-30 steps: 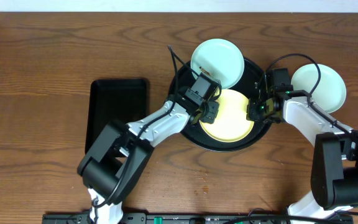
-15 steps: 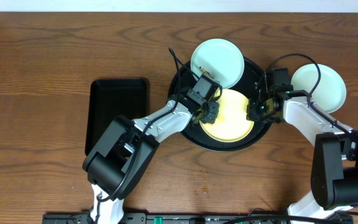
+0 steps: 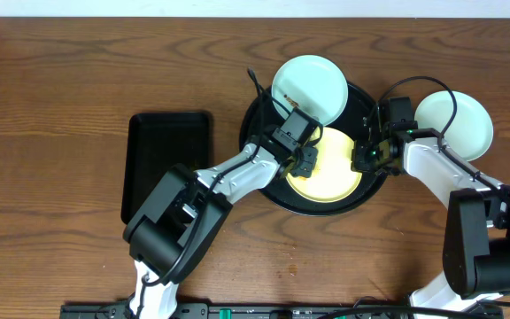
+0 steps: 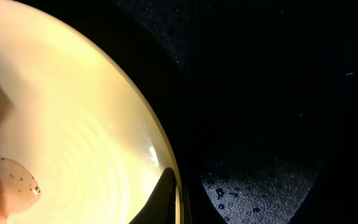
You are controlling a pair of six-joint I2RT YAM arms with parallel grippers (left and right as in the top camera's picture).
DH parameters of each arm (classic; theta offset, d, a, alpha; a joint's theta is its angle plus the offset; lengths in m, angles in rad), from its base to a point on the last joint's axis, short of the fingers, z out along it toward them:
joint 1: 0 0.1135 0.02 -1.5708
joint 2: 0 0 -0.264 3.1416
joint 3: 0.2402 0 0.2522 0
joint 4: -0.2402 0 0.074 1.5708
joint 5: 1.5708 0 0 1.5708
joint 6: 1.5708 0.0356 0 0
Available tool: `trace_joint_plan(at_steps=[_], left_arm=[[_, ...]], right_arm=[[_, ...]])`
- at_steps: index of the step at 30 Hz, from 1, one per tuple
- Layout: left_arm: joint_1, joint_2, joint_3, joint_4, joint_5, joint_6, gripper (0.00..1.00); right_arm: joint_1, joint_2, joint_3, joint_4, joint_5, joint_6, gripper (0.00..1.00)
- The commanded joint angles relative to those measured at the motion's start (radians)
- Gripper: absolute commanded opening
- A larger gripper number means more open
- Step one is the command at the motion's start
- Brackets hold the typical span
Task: Clean dirty plates on tray and stack at the side
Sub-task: 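Scrub the yellow plate with the sponge in the left gripper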
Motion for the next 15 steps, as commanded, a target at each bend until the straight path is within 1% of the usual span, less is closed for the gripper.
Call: trace_joint_plan(at_steps=[1, 3, 7, 10, 15], left_arm=[[-0.027, 0.094, -0.043, -0.018, 0.149, -0.017, 0.08], [-0.026, 0.088, -0.037, -0.007, 0.234, -0.017, 0.07], [-0.026, 0.061, -0.001, -0.008, 0.335, -0.021, 0.07], [-0.02, 0.002, 0.023, -0.006, 0.336, -0.02, 0.08], [0.03, -0.178, 0.068, -0.006, 0.337, -0.021, 0.07]], right_arm=[[0.021, 0.029, -0.021, -0.006, 0.007, 0.023, 0.01], [0.021, 0.029, -0.021, -0.006, 0.007, 0.023, 0.01], [0.021, 0.029, -0.021, -0.006, 0.007, 0.023, 0.01], [0.021, 0.029, -0.021, -0.006, 0.007, 0.023, 0.01], [0.021, 0.029, -0.021, -0.006, 0.007, 0.023, 0.01]])
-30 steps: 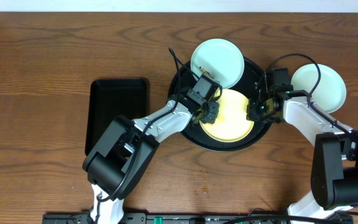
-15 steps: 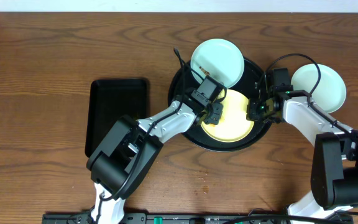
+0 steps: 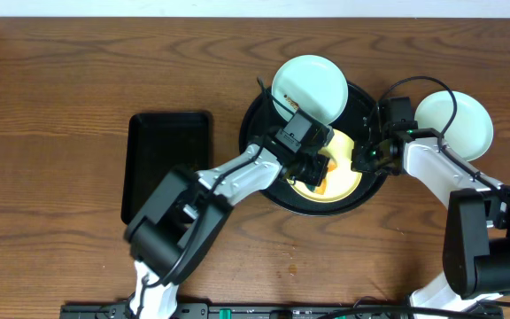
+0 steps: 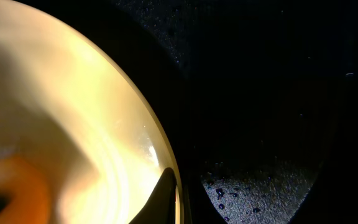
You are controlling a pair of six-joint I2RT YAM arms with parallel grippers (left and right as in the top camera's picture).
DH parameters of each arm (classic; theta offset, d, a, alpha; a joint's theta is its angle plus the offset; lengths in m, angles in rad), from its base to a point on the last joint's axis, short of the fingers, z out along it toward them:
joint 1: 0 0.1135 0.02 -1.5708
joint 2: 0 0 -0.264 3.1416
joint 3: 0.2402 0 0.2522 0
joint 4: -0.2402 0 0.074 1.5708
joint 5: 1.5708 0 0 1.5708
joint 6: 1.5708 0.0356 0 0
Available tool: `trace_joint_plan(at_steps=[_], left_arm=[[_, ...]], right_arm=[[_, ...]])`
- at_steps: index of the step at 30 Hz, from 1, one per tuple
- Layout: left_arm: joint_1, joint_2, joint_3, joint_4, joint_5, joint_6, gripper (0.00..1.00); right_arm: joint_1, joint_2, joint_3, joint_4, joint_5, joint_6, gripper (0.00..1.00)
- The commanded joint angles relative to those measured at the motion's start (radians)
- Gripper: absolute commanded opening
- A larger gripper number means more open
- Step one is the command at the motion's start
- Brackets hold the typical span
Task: Clean dirty plates on tray and stack at the side
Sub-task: 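Scrub the yellow plate with the sponge in the left gripper, then return the sponge with the left gripper to the black tray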
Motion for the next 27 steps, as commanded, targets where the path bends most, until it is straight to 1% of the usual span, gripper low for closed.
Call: trace_joint_plan(at_steps=[1, 4, 6, 8, 12, 14, 16, 19, 21, 23, 24, 27], left_arm=[[0.047, -0.182, 0.059, 0.009, 0.04, -0.005, 0.07], [0.087, -0.301, 0.059, -0.015, 0.039, -0.005, 0.08], [0.124, -0.368, 0.059, -0.072, -0.002, -0.005, 0.08], [0.161, -0.413, 0.059, -0.159, -0.108, 0.004, 0.07], [0.243, -0.443, 0.059, -0.37, -0.409, 0.011, 0.07], [0.283, -0.436, 0.051, -0.451, -0.526, 0.011, 0.08], [0.329, -0.426, 0.034, -0.514, -0.612, 0.011, 0.07], [0.405, -0.397, -0.001, -0.558, -0.65, 0.011, 0.08], [0.446, -0.375, -0.026, -0.556, -0.65, 0.011, 0.08], [0.492, -0.341, -0.053, -0.543, -0.65, 0.011, 0.08], [0.51, -0.322, -0.06, -0.54, -0.65, 0.011, 0.08], [0.555, -0.255, -0.065, -0.539, -0.649, 0.01, 0.08]], right_arm=[[0.021, 0.029, -0.021, -0.006, 0.007, 0.023, 0.01], [0.021, 0.029, -0.021, -0.006, 0.007, 0.023, 0.02], [0.021, 0.029, -0.021, -0.006, 0.007, 0.023, 0.02], [0.021, 0.029, -0.021, -0.006, 0.007, 0.023, 0.02], [0.021, 0.029, -0.021, -0.006, 0.007, 0.023, 0.04], [0.021, 0.029, -0.021, -0.006, 0.007, 0.023, 0.05], [0.021, 0.029, -0.021, -0.005, 0.007, 0.023, 0.09], [0.021, 0.029, -0.021, -0.005, 0.007, 0.023, 0.14], [0.021, 0.029, -0.021, -0.005, 0.007, 0.023, 0.14], [0.021, 0.029, -0.021, -0.005, 0.007, 0.023, 0.05], [0.021, 0.029, -0.021, -0.005, 0.007, 0.022, 0.03], [0.02, 0.029, -0.021, -0.005, 0.008, 0.015, 0.02]])
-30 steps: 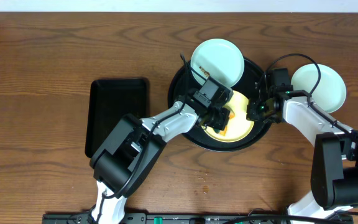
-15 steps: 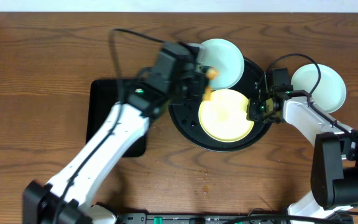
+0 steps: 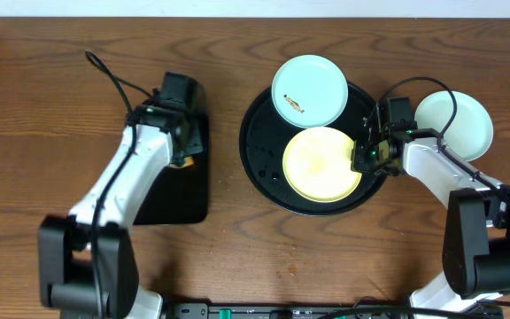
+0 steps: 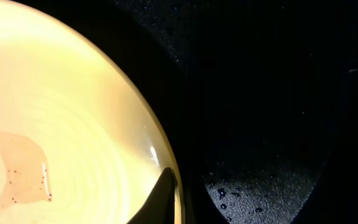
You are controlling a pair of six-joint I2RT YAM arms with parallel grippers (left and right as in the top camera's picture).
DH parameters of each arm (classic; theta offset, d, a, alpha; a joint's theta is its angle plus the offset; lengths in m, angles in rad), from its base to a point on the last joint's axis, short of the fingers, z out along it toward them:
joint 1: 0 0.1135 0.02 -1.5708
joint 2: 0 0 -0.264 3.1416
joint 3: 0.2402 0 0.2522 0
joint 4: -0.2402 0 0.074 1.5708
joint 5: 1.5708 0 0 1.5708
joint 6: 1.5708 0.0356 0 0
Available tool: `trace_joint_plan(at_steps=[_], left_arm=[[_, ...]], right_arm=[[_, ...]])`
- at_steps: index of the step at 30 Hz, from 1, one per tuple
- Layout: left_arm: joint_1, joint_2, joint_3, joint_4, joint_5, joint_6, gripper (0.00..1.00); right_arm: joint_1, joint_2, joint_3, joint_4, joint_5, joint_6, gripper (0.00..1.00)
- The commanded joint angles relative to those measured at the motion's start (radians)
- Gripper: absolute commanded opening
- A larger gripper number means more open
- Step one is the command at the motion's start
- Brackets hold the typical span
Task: Clean dirty plates on tray and stack at the side
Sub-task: 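Return the sponge with the left gripper to the black tray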
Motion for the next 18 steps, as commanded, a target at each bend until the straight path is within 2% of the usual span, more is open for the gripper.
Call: trace_joint_plan(at_steps=[1, 8, 9, 11, 13, 14, 15, 18], left_arm=[[0.046, 0.077, -0.014, 0.003, -0.04, 0.012, 0.08], [0.078, 0.188, -0.014, 0.025, -0.041, 0.013, 0.09], [0.078, 0.196, -0.014, 0.026, -0.041, 0.013, 0.17], [0.078, 0.2, -0.014, 0.026, -0.041, 0.012, 0.45], [0.078, 0.2, -0.014, 0.025, -0.041, 0.012, 0.64], [0.078, 0.2, -0.014, 0.025, -0.041, 0.012, 0.79], [0.078, 0.2, -0.014, 0.026, -0.041, 0.012, 0.82], [0.078, 0.2, -0.014, 0.026, -0.041, 0.012, 0.83]], right_arm=[[0.019, 0.028, -0.02, -0.007, 0.01, -0.002, 0.02], [0.019, 0.028, -0.02, -0.006, 0.01, -0.005, 0.03], [0.019, 0.028, -0.02, -0.006, 0.01, -0.008, 0.01], [0.019, 0.028, -0.02, -0.005, 0.01, -0.009, 0.01], [0.019, 0.028, -0.019, 0.001, 0.01, -0.033, 0.01], [0.018, 0.027, -0.019, 0.003, 0.01, -0.047, 0.01], [0.018, 0.025, -0.016, 0.003, 0.01, -0.051, 0.01], [0.016, 0.004, 0.013, -0.042, 0.01, -0.05, 0.01]])
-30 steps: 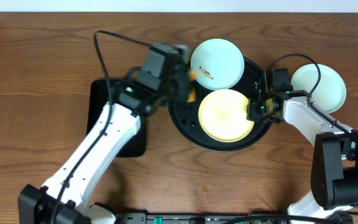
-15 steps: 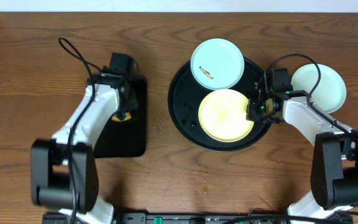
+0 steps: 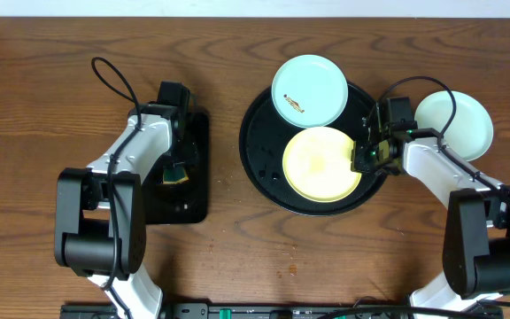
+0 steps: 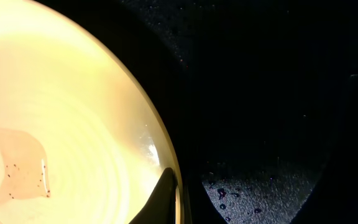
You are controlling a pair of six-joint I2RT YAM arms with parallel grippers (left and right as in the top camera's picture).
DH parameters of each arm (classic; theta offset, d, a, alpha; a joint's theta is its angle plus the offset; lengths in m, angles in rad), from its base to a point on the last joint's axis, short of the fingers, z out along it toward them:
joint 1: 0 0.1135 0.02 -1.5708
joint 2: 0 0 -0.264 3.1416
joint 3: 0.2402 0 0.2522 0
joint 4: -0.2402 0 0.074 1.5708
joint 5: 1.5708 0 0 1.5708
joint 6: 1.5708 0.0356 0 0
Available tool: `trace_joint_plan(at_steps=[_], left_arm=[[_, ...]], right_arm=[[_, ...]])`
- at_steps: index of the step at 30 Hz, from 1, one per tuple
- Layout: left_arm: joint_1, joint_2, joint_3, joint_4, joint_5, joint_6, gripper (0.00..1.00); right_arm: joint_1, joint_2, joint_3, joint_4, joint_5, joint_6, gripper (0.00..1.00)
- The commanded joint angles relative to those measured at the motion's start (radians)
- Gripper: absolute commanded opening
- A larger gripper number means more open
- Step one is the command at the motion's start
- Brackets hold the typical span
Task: Clean dirty plates on tray and stack at the side
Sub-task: 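Return the sponge with the left gripper to the black tray, then lift the yellow plate off the round tray with the right gripper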
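Observation:
On the round black tray [image 3: 259, 159] lie a yellow plate [image 3: 321, 164] and, behind it, a mint plate [image 3: 309, 86] with a small food scrap. My right gripper [image 3: 362, 159] is shut on the yellow plate's right rim. The right wrist view shows one dark finger [image 4: 164, 196] over that rim [image 4: 178, 200], and a pinkish speckled smear [image 4: 14, 168] on the plate [image 4: 73, 124]. My left gripper [image 3: 175, 167] is over the black rectangular tray [image 3: 193, 199], shut on a yellow-green sponge [image 3: 175, 176].
Another mint plate [image 3: 454, 124] sits on the wooden table [image 3: 60, 71] right of the round tray, beside my right arm. The right wrist view shows water drops on the tray floor [image 4: 260, 193].
My left gripper with the sponge has shifted slightly nearer over the rectangular tray, and the arm now bends differently. The right gripper still pinches the yellow plate's rim; the plates have not moved.
My left gripper was on the yellow plate while the right held its rim. Then the orange side of the sponge showed on the plate. Then the left arm was away over the rectangular tray at the left, where it still is; a pinkish smear shows on the plate.

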Motion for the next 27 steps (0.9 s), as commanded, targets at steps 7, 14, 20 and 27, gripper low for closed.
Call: trace_joint_plan(at_steps=[7, 14, 20, 27], left_arm=[[0.005, 0.003, -0.007, -0.001, -0.021, 0.009, 0.86], [0.005, 0.003, -0.007, -0.001, -0.021, 0.009, 0.87], [0.005, 0.003, -0.007, -0.001, -0.021, 0.009, 0.88], [0.005, 0.003, -0.007, -0.001, -0.021, 0.009, 0.89]], right_arm=[[0.019, -0.093, 0.133, -0.208, 0.135, -0.023, 0.01], [0.023, -0.203, 0.239, -0.32, 0.232, -0.049, 0.01], [0.095, -0.262, 0.28, -0.33, 0.379, -0.083, 0.01], [0.299, -0.266, 0.29, -0.308, 0.764, -0.131, 0.01]])
